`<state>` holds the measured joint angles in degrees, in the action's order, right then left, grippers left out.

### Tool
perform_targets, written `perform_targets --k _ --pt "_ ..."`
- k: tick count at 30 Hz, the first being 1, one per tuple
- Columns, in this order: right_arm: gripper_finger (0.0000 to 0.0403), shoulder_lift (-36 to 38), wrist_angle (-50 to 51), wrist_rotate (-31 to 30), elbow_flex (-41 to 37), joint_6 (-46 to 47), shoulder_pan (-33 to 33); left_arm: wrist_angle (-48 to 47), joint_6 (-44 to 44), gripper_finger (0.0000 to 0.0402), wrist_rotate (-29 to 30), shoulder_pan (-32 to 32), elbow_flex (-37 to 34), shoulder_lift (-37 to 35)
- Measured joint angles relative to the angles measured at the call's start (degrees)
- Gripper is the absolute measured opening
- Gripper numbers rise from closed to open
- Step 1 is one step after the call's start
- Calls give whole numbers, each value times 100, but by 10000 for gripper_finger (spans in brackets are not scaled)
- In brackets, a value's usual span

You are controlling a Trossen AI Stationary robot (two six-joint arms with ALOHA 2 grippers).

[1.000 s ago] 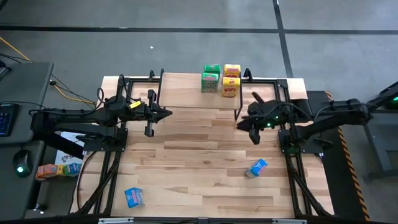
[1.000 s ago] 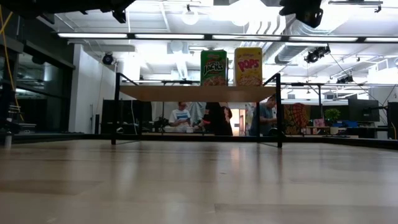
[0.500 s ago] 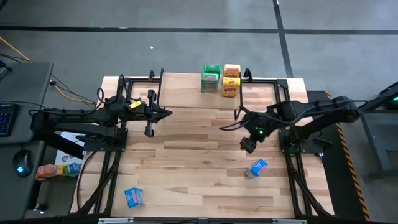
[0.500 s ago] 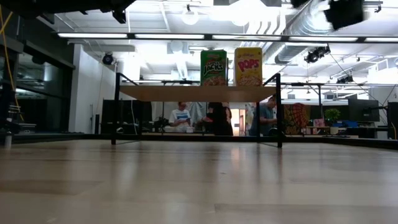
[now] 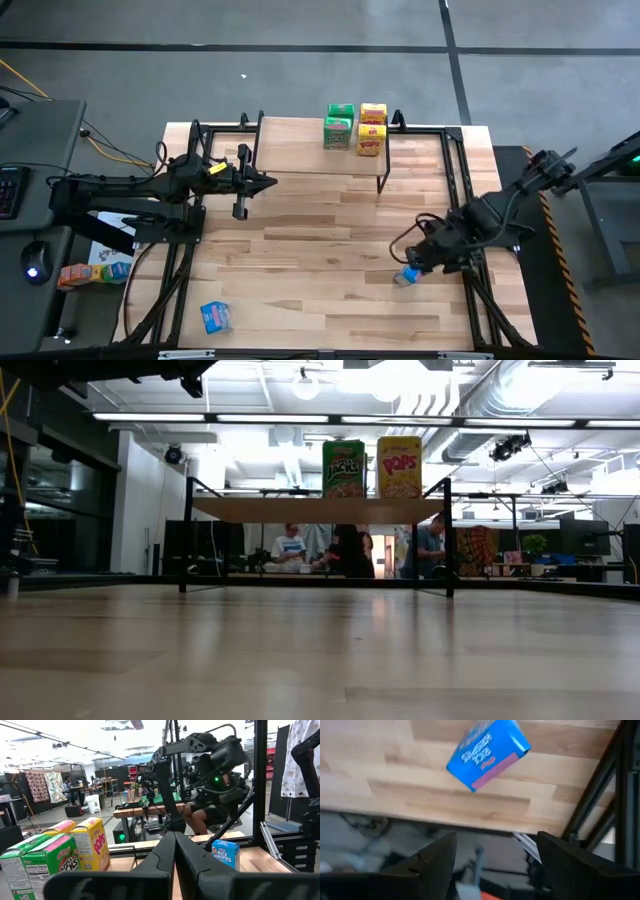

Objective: Stack cereal on shelf
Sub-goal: Put the right blue cereal box on the shelf

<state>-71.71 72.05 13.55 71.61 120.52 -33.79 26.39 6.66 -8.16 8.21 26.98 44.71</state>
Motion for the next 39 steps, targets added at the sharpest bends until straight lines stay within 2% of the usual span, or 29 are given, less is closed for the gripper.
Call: perform_targets --k 5,7,10,14,20,23,39 --pt "268 -175 1 -1257 -4 846 -545 0 -3 0 -1 0 0 0" --pt "268 -332 55 -1487 -4 1193 -654 0 -44 0 -2 0 0 0" --pt "268 -603 177 -1448 -11 1455 -691 -2 -156 0 -2 -2 0 0" --pt "268 -838 11 -1420 -11 1294 -561 1 -195 0 -2 -2 0 0" --pt "268 -1012 259 -1909 -11 1499 -477 51 -195 0 -2 -2 0 0" --pt "268 -1116 291 -1739 -11 1559 -475 50 -196 0 -2 -2 0 -2" --pt "268 -1576 326 -1607 -11 1594 -473 48 -196 0 -2 -2 0 -2"
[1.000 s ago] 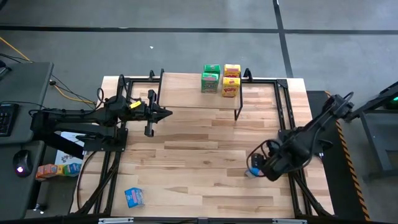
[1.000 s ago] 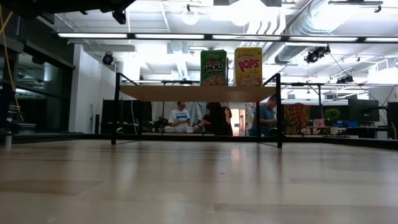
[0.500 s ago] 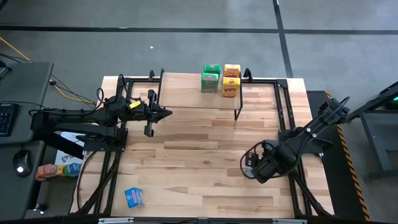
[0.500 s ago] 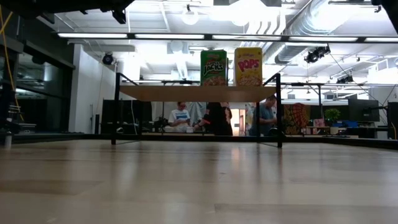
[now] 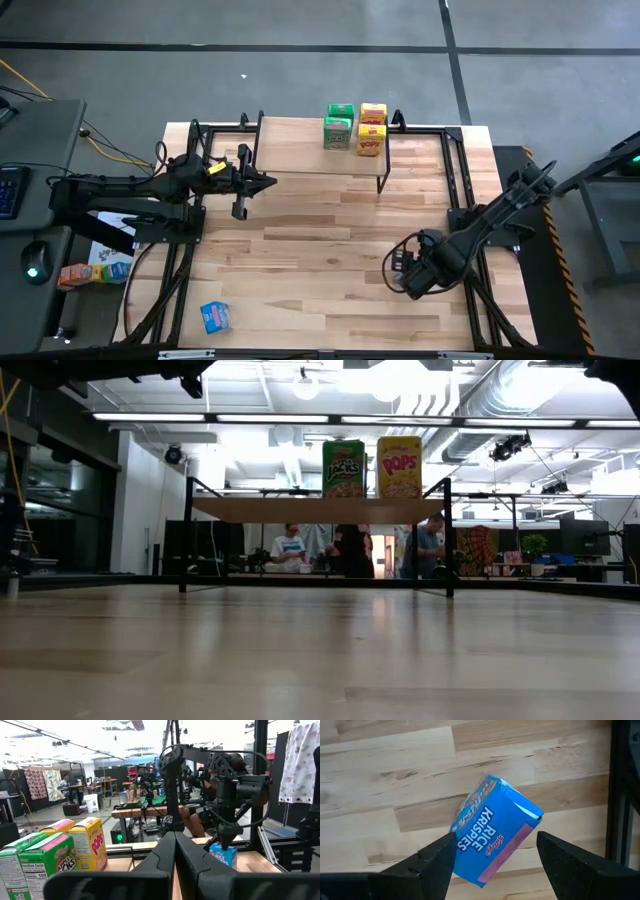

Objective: Stack cereal on shelf
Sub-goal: Put the right blue cereal box on the shelf

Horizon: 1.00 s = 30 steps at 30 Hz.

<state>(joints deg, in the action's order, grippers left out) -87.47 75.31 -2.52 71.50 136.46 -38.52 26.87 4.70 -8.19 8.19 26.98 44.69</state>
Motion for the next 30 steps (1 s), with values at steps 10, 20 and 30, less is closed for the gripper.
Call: perform_targets --k 10,20,30 --pt "268 -75 85 -78 0 -46 28 -2 -1 0 0 0 0 0" --pt "268 -75 286 -180 0 -1087 47 -2 -1 0 -1 0 0 2" --pt "268 -75 218 -42 0 -1557 63 -4 -15 0 -2 0 0 2"
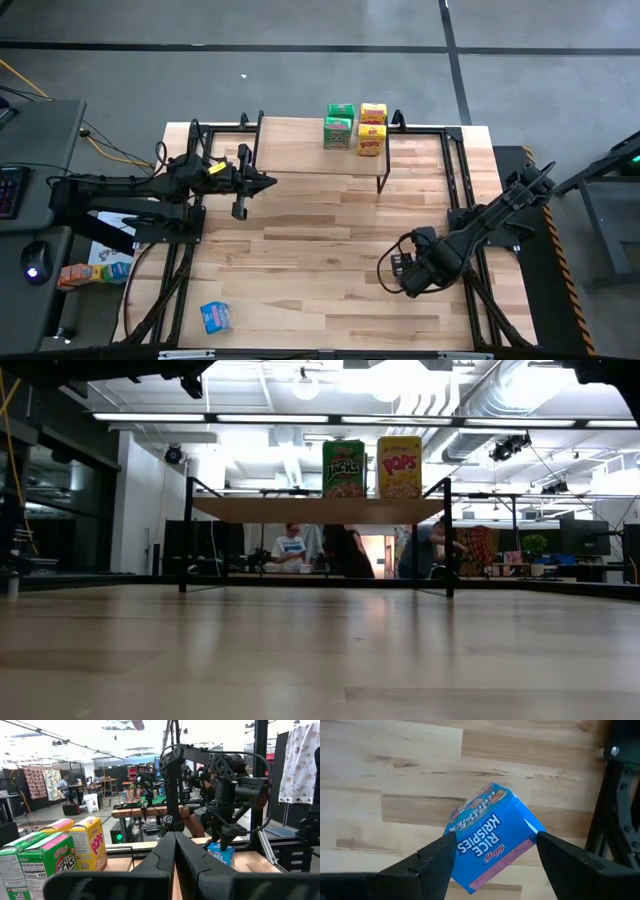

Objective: Stack cereal on shelf
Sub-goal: Put the right blue cereal box on the shelf

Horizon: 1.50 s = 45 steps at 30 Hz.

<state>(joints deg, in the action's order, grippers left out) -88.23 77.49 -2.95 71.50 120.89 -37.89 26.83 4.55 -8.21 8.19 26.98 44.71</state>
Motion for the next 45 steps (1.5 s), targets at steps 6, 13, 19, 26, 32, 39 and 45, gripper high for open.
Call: perform_targets --k 6,13,19,26,32,39,45 --pt "268 0 -18 93 0 503 -2 -9 -5 0 0 0 0 0" --pt "268 4 -191 -68 -83 376 -2 -26 -126 0 0 1 0 -2" --pt "268 31 -517 -15 -367 67 -11 -26 -136 0 0 0 0 0" --pt "268 66 -485 -243 -384 -1077 -1 -23 -140 0 0 0 0 -1" --pt "268 61 -437 -262 -391 -2068 11 -15 -154 0 0 0 0 0" --pt "268 51 -347 -112 -283 -2476 18 -15 -154 0 -1 0 0 0" --pt "268 28 -79 -403 241 -2487 15 -15 -154 0 0 0 0 -1"
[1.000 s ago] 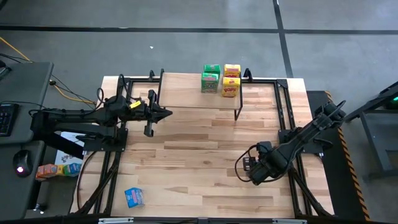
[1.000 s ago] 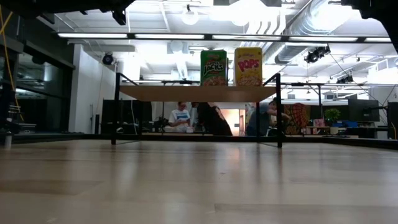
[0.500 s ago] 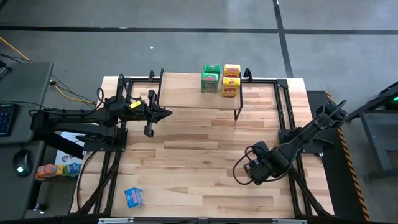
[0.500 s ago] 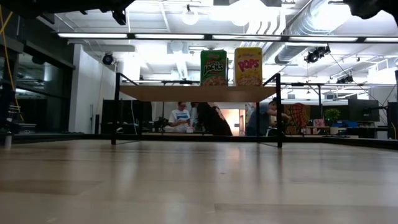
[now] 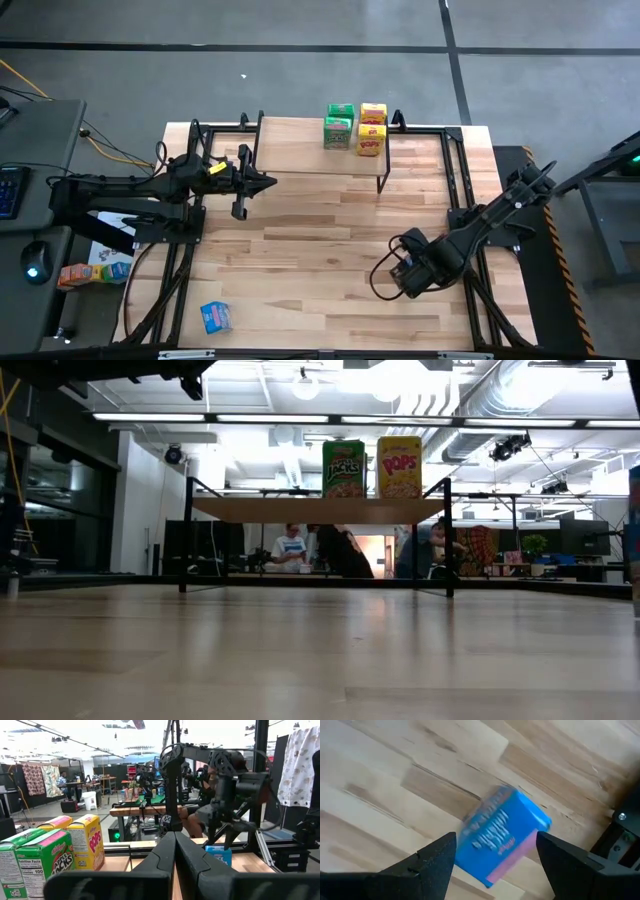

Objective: Stack cereal on shelf
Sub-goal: Put the right blue cereal box on the shelf

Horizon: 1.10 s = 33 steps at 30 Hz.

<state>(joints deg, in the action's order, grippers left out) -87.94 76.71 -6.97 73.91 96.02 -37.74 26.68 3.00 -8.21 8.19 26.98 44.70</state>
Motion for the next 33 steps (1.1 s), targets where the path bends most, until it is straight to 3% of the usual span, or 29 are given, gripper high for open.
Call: perform_targets --k 4,10,14,20,33 --pt "268 2 279 -103 298 392 0 0 -1 0 -1 1 0 0" --pt "268 4 416 117 391 2250 -30 0 3 0 0 0 0 -1" --pt "268 -39 411 136 388 2910 -97 0 1 0 -1 0 0 1" --pt "268 -141 571 -16 388 3482 -149 -4 5 0 0 0 0 0" --pt "268 -515 563 134 390 3594 -92 11 16 0 -1 0 0 -2"
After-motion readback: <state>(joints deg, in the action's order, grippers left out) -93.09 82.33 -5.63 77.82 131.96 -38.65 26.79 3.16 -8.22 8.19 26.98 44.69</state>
